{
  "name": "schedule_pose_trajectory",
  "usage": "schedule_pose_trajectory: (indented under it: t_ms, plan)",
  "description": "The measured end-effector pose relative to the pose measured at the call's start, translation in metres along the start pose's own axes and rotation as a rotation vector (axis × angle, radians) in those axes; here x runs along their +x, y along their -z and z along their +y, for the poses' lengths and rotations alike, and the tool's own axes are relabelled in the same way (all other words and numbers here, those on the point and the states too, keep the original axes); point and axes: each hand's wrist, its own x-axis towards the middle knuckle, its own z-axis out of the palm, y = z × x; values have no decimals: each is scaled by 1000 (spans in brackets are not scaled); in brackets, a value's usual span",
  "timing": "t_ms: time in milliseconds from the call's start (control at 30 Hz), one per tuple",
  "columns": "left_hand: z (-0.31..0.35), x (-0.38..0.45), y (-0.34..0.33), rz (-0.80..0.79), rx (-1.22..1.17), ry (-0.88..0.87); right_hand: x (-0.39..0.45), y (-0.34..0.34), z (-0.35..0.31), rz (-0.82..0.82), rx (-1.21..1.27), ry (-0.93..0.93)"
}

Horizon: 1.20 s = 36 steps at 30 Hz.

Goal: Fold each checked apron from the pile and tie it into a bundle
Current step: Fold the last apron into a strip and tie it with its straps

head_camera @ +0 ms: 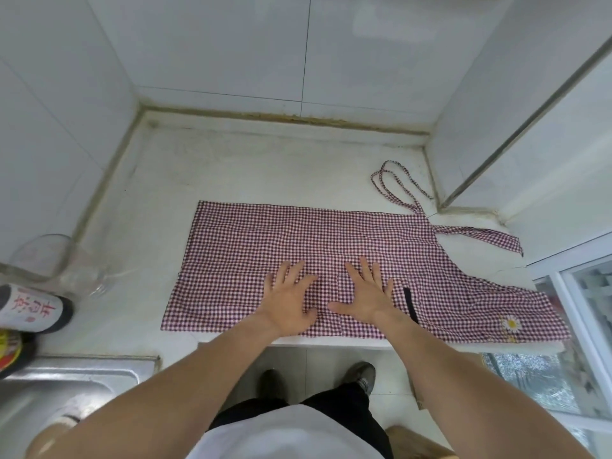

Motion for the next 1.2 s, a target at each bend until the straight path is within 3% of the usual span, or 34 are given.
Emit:
schedule_pose_trajectory:
  t_ms: [67,133,200,300,433,667,767,933,1200]
  plan:
    - [9,3,-13,-242,32,4,-6,0,-10,108,-36,22]
    - [8,3,-25,-376,172,5,-16,-3,-22,224,-49,162]
    - [7,0,-30,-388,253,25,-26,-11,-27,190,-20,350]
    - [3,-3,-31,-385,274,41,-35,-31,-18,-5,-104,408]
    - [-2,-6,-29,-407,279,30,-38,-47,10,69,-376,347]
    - [-1,-13,-34,-450,286,-3,-51,-60,23,109,-387,316]
    - [-2,-15,-28,-403,246,-35,-55,-45,21,87,-288,340]
    - [-28,-13,2,-110,270,-160,-58,-27,31,201,-237,285]
    - [-93,-32,15,-72,332,79,-63,-39,75,292,-292,138]
